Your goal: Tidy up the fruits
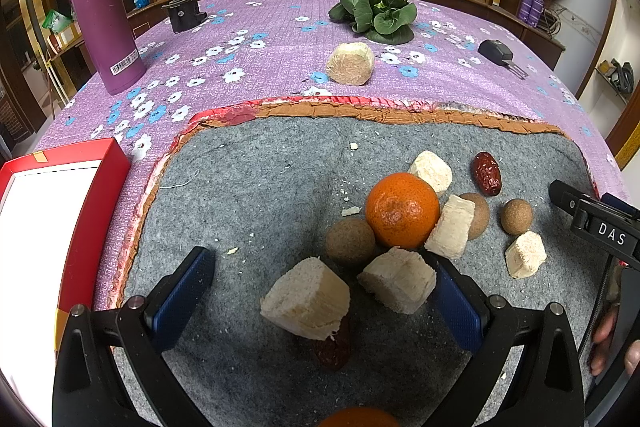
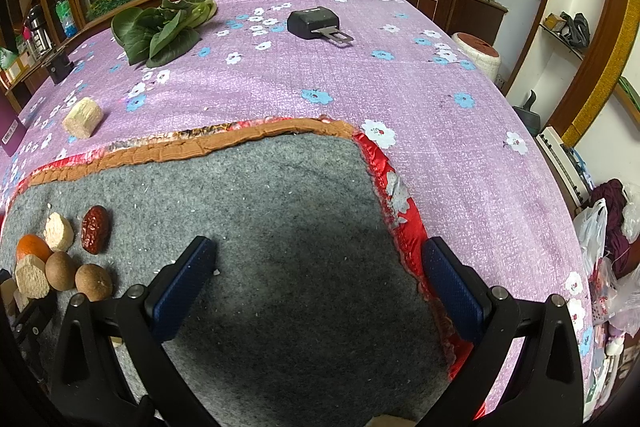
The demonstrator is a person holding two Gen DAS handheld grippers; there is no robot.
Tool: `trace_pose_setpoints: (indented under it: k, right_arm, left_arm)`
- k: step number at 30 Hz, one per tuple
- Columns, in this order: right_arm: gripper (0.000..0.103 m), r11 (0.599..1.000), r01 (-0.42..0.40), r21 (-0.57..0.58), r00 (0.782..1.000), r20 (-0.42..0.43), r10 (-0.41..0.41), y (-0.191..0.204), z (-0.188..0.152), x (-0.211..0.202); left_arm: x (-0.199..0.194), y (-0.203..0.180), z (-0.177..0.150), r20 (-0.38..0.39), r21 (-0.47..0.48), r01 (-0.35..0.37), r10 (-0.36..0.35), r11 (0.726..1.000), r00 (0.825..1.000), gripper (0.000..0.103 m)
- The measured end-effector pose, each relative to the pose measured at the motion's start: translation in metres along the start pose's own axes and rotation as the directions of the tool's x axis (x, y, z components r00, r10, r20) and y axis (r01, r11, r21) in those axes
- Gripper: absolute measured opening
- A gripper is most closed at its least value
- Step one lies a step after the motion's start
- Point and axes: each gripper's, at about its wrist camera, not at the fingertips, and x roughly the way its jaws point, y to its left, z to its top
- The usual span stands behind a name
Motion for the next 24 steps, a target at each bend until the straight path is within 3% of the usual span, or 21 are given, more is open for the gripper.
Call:
trace_pose_setpoints:
  k: [2, 4, 6, 7, 10, 12, 13, 15, 16, 18, 19, 20, 21, 22, 24]
  right_arm:
    - [0.103, 1.000, 0.002, -0.003, 1.000, -0.004, -0.002, 0.000, 0.000, -0.001]
    - [0.103, 0.999, -0.017, -0.027, 1.000, -0.025, 0.017, 0.000, 0.002, 0.000]
    - [0.103, 0.995, -0.087, -0.048, 0.996, -0.039, 0.085, -0.004, 0.004, -0.004]
    - [0.101, 0.984, -0.163, -0.067, 0.987, -0.012, 0.163, -0.007, 0.007, -0.017]
    - [0.102, 0.947, -0.276, -0.164, 0.953, 0.078, 0.291, 0.004, 0.019, -0.058]
    - [0.102, 0.833, -0.473, -0.288, 0.862, 0.044, 0.505, 0.036, 0.033, -0.086]
    - [0.102, 0.780, -0.553, -0.293, 0.816, 0.000, 0.578, 0.051, 0.039, -0.091]
    - [0.102, 0.686, -0.684, -0.248, 0.724, -0.122, 0.679, 0.084, 0.050, -0.087]
    - [0.102, 0.653, -0.724, -0.221, 0.689, -0.181, 0.702, 0.100, 0.053, -0.082]
    - [0.100, 0.630, -0.756, -0.175, 0.654, -0.239, 0.718, 0.123, 0.054, -0.068]
    - [0.099, 0.633, -0.757, -0.166, 0.653, -0.247, 0.716, 0.125, 0.055, -0.062]
    - [0.097, 0.619, -0.774, -0.130, 0.628, -0.276, 0.727, 0.130, 0.054, -0.050]
    - [0.091, 0.581, -0.811, -0.072, 0.573, -0.304, 0.761, 0.131, 0.052, -0.039]
    - [0.086, 0.528, -0.849, 0.005, 0.497, -0.329, 0.803, 0.129, 0.049, -0.028]
    - [0.082, 0.505, -0.853, 0.135, 0.420, -0.398, 0.816, 0.126, 0.044, -0.005]
  left_arm:
    - [0.000, 0.001, 0.000, -0.002, 0.002, 0.004, -0.004, 1.000, 1.000, 0.102]
    - [-0.001, 0.002, 0.001, -0.046, 0.069, 0.051, -0.048, 0.996, 0.998, 0.102]
    - [-0.010, 0.018, 0.001, -0.065, 0.067, 0.124, -0.120, 0.990, 0.991, 0.100]
    - [-0.022, 0.031, -0.004, -0.048, 0.043, 0.145, -0.143, 0.989, 0.989, 0.100]
    - [-0.067, 0.058, -0.020, 0.043, 0.023, 0.085, -0.086, 0.996, 0.995, 0.101]
    - [-0.103, 0.066, -0.033, 0.141, 0.053, 0.034, -0.041, 0.998, 0.989, 0.102]
    - [-0.119, 0.066, -0.041, 0.188, 0.074, 0.008, -0.021, 0.997, 0.982, 0.102]
    - [-0.143, 0.060, -0.057, 0.263, 0.139, -0.037, 0.000, 0.990, 0.965, 0.103]
    - [-0.151, 0.055, -0.065, 0.296, 0.178, -0.056, 0.001, 0.982, 0.955, 0.103]
    - [-0.157, 0.045, -0.076, 0.333, 0.247, -0.078, -0.009, 0.966, 0.943, 0.103]
    - [-0.156, 0.036, -0.082, 0.336, 0.294, -0.100, -0.005, 0.950, 0.942, 0.103]
    - [-0.153, 0.030, -0.083, 0.330, 0.319, -0.114, 0.002, 0.941, 0.944, 0.103]
    - [-0.145, 0.021, -0.085, 0.310, 0.355, -0.133, 0.018, 0.925, 0.951, 0.103]
    - [-0.139, 0.015, -0.085, 0.295, 0.369, -0.139, 0.026, 0.919, 0.955, 0.103]
    - [-0.128, 0.014, -0.082, 0.265, 0.363, -0.110, 0.010, 0.925, 0.964, 0.103]
